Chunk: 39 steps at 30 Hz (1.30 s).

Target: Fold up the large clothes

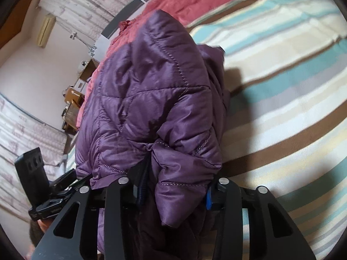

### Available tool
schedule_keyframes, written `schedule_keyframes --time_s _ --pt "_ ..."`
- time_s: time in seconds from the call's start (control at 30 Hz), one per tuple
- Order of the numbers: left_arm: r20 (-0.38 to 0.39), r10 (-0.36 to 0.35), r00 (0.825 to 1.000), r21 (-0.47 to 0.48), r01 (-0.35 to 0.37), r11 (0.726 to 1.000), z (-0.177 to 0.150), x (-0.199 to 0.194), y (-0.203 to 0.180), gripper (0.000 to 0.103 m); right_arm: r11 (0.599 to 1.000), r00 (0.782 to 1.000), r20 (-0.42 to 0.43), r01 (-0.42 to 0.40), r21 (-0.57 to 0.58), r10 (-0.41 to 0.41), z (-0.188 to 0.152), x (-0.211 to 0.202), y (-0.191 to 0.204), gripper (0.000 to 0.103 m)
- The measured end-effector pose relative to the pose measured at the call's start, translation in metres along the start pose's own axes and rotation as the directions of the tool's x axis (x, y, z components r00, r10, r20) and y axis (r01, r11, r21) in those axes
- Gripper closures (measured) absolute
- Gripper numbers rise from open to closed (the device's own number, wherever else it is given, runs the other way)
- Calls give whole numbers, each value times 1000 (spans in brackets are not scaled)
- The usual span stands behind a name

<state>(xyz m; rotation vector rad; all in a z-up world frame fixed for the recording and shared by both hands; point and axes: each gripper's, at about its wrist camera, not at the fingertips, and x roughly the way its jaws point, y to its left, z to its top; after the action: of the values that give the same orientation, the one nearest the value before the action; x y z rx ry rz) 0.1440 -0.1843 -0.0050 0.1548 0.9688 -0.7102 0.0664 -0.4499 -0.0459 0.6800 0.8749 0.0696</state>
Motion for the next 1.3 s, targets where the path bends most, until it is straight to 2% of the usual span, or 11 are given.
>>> schedule_keyframes --time_s 0.07,0.23,0.4,0.63,0.9,1.17,1.3 --pt "23 25 999 26 -26 999 -2 -4 -5 41 998 999 23 28 -49 -27 -3 -3 13 67" --pt "60 36 998 25 -38 999 -5 -12 -3 50 988 996 66 68 -139 -60 -8 -11 43 71" --pt "91 47 995 22 -49 999 -9 -20 -4 56 980 993 97 84 -178 -68 -6 -17 55 72" --pt "149 77 986 29 -83 996 -14 -37 -4 61 981 993 115 55 -188 -34 -7 -22 53 73" --pt "211 119 970 11 -124 992 -22 -60 13 63 971 991 131 10 -239 22 -6 -18 76 73" --pt "267 197 944 -60 -187 980 -33 -88 51 63 952 987 122 -59 -301 100 0 7 117 73" --pt "275 248 929 -120 -223 967 -38 -100 85 63 936 985 103 -92 -341 135 4 27 144 73"
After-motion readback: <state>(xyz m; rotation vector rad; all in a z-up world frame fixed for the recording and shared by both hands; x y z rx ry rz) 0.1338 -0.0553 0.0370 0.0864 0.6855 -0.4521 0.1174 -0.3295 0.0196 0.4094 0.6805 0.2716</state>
